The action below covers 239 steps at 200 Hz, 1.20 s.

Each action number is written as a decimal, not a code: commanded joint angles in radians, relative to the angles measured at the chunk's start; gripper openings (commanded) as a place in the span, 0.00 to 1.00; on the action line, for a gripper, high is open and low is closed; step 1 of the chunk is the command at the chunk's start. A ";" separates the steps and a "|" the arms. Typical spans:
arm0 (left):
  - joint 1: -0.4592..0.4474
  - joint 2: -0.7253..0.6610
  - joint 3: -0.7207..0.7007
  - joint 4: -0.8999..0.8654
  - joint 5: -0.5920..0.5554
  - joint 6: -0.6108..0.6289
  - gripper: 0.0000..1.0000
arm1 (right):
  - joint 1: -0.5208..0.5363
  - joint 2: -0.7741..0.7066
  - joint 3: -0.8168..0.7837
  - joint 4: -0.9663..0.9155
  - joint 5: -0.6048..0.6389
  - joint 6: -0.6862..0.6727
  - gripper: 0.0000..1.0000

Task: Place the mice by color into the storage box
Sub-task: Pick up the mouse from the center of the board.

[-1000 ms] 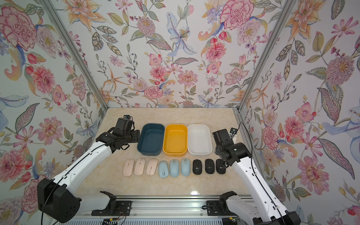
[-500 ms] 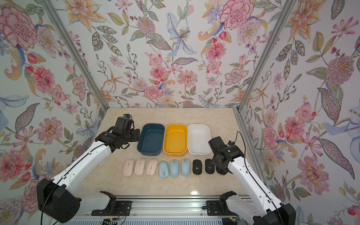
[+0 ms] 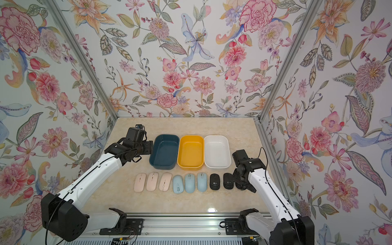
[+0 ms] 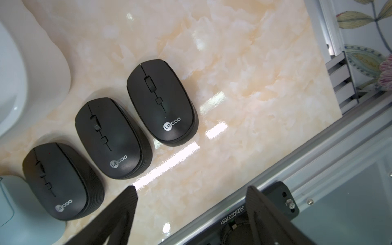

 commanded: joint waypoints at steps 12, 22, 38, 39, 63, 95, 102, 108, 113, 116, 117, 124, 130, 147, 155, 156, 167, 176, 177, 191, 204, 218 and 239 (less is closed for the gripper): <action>0.001 0.029 0.039 -0.019 0.015 0.017 0.78 | -0.034 0.042 -0.007 0.036 -0.037 -0.063 0.86; 0.001 0.031 0.040 -0.020 0.014 0.014 0.78 | -0.039 0.053 -0.008 0.050 -0.046 -0.075 0.86; 0.001 0.038 0.039 -0.020 0.013 0.011 0.78 | -0.046 0.073 -0.007 0.058 -0.051 -0.085 0.86; 0.001 0.039 0.039 -0.020 0.014 0.011 0.78 | -0.046 0.074 -0.007 0.058 -0.051 -0.085 0.86; 0.001 0.043 0.042 -0.021 0.011 0.005 0.78 | -0.062 0.115 -0.008 0.070 -0.060 -0.095 0.86; 0.001 0.053 0.047 -0.021 0.009 0.004 0.78 | -0.077 0.159 -0.010 0.091 -0.064 -0.105 0.85; 0.001 0.054 0.047 -0.020 0.007 0.003 0.78 | -0.082 0.169 -0.012 0.101 -0.070 -0.111 0.85; 0.001 0.055 0.048 -0.020 0.008 0.004 0.78 | -0.084 0.176 -0.014 0.110 -0.076 -0.116 0.85; 0.001 0.058 0.051 -0.020 0.007 0.003 0.78 | -0.087 0.182 -0.014 0.117 -0.080 -0.119 0.85; 0.001 0.059 0.050 -0.021 0.008 0.004 0.78 | -0.088 0.187 -0.015 0.119 -0.081 -0.121 0.85; 0.001 0.059 0.050 -0.021 0.008 0.003 0.78 | -0.088 0.188 -0.015 0.120 -0.081 -0.122 0.85; 0.001 0.062 0.052 -0.020 0.008 0.002 0.78 | -0.089 0.201 -0.015 0.128 -0.082 -0.127 0.85; 0.001 0.066 0.053 -0.021 0.008 0.002 0.78 | -0.094 0.212 -0.017 0.133 -0.086 -0.131 0.85; 0.001 0.074 0.059 -0.021 0.008 0.002 0.78 | -0.099 0.241 -0.017 0.152 -0.093 -0.140 0.85; 0.001 0.079 0.063 -0.020 0.009 0.002 0.78 | -0.101 0.253 -0.015 0.160 -0.093 -0.145 0.85; 0.001 0.080 0.064 -0.020 0.008 0.003 0.78 | -0.101 0.253 -0.015 0.161 -0.093 -0.145 0.85; 0.000 0.085 0.069 -0.021 0.008 0.005 0.78 | -0.105 0.273 -0.008 0.167 -0.092 -0.152 0.84; 0.001 0.089 0.073 -0.021 0.007 0.008 0.78 | -0.111 0.288 -0.002 0.167 -0.093 -0.158 0.84; 0.001 0.089 0.075 -0.020 0.008 0.008 0.78 | -0.113 0.289 -0.001 0.168 -0.093 -0.159 0.84; 0.000 0.092 0.078 -0.020 0.008 0.009 0.78 | -0.122 0.308 0.013 0.172 -0.094 -0.173 0.84; 0.001 0.099 0.084 -0.020 0.008 0.011 0.78 | -0.134 0.323 0.023 0.173 -0.096 -0.183 0.84; 0.001 0.104 0.087 -0.021 0.008 0.014 0.78 | -0.153 0.341 0.028 0.185 -0.114 -0.195 0.84; 0.000 0.113 0.095 -0.020 0.005 0.013 0.77 | -0.172 0.373 0.041 0.197 -0.128 -0.215 0.84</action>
